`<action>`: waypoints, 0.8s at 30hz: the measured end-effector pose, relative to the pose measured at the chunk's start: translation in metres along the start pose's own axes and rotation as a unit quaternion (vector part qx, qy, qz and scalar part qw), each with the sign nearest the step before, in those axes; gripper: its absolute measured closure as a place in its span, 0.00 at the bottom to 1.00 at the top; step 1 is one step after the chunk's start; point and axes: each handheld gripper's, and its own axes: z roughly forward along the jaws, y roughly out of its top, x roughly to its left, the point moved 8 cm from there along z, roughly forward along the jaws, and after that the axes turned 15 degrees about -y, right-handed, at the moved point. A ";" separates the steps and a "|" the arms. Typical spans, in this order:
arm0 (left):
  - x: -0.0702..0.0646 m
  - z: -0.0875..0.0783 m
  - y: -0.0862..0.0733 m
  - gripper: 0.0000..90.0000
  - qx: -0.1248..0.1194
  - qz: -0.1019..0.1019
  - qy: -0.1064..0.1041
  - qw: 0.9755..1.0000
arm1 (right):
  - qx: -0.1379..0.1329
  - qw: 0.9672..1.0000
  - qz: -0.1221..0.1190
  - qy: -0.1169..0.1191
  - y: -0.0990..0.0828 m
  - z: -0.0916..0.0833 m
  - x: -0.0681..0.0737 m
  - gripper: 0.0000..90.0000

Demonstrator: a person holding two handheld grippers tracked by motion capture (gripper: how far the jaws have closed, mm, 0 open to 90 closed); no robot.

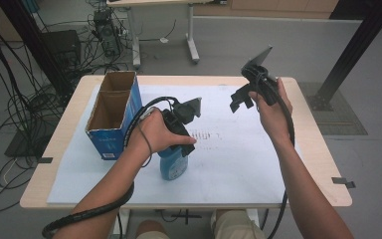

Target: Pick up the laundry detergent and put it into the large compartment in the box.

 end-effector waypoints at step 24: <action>-0.001 0.004 0.000 0.12 0.004 -0.003 0.006 1.000 | 0.000 1.000 0.000 0.000 0.000 0.000 0.000 0.06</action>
